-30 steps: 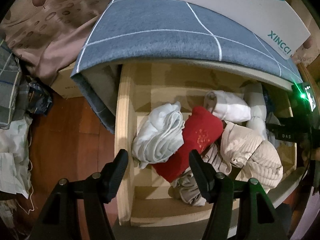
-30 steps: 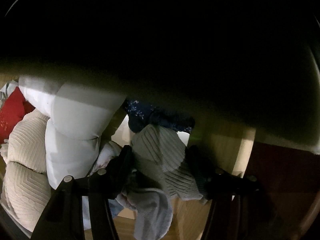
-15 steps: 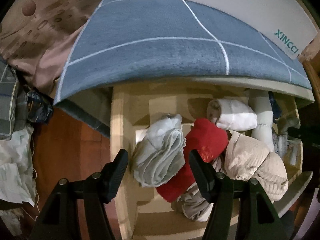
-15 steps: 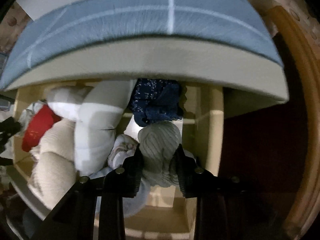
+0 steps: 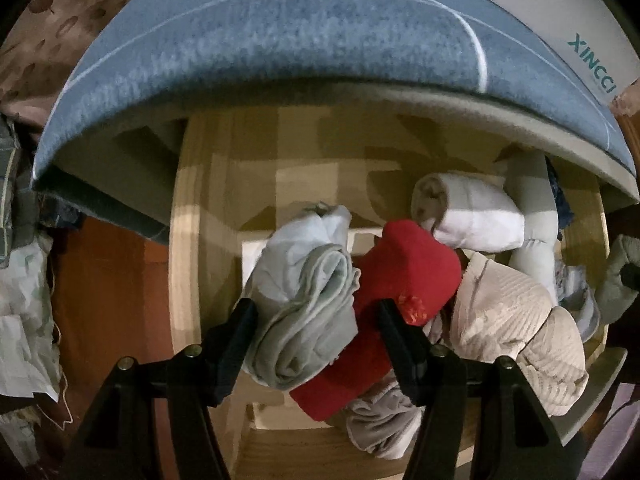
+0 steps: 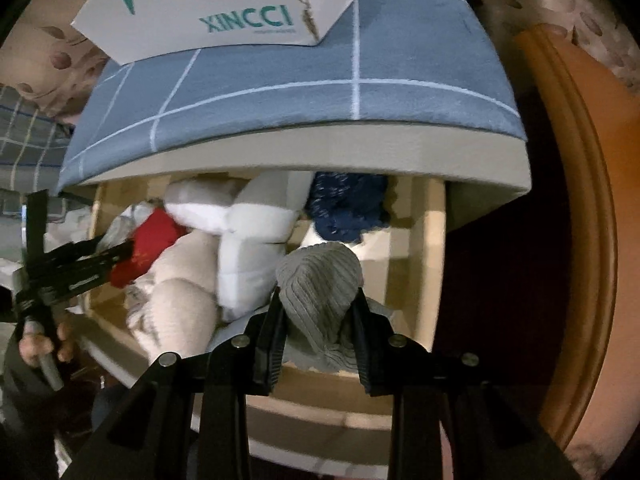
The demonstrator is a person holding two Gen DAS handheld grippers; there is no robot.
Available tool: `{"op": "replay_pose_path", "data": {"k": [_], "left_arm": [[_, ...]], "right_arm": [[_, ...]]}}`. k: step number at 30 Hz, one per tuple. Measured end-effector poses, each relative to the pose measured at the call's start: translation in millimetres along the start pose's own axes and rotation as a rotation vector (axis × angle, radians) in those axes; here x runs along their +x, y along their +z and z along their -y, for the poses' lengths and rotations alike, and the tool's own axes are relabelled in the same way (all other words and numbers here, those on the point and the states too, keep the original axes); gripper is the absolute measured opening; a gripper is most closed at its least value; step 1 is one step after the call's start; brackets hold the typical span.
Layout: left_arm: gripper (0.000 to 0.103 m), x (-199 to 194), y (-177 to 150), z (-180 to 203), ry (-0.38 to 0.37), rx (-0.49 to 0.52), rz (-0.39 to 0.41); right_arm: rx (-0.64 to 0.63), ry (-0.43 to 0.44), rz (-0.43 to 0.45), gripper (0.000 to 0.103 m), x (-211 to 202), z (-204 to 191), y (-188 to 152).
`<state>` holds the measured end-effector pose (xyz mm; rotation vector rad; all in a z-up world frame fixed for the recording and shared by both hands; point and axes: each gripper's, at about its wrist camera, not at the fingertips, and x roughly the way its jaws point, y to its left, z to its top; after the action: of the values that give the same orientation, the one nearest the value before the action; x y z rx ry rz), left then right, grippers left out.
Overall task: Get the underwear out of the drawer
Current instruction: 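Close the left gripper on the pale grey sock while the right gripper closes on the grey knit roll, then lift the pale grey sock out of the drawer with the left gripper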
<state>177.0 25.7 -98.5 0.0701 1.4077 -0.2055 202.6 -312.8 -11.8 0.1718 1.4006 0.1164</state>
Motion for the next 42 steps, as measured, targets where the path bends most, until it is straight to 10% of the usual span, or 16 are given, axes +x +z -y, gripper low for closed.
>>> {"op": "replay_pose_path", "data": {"k": [11, 25, 42], "left_arm": [[0.029, -4.9, -16.7, 8.8, 0.030, -0.005, -0.006], [0.026, -41.2, -30.9, -1.1, -0.003, -0.076, 0.028], [0.026, -50.3, -33.6, -20.4, -0.047, -0.140, 0.008]], "right_arm": [[0.036, 0.023, -0.075, 0.028, 45.3, -13.3, -3.8], [0.012, -0.041, -0.092, 0.055, 80.1, -19.8, -11.1], [0.050, -0.033, -0.073, 0.046, 77.2, -6.5, -39.6]]}}
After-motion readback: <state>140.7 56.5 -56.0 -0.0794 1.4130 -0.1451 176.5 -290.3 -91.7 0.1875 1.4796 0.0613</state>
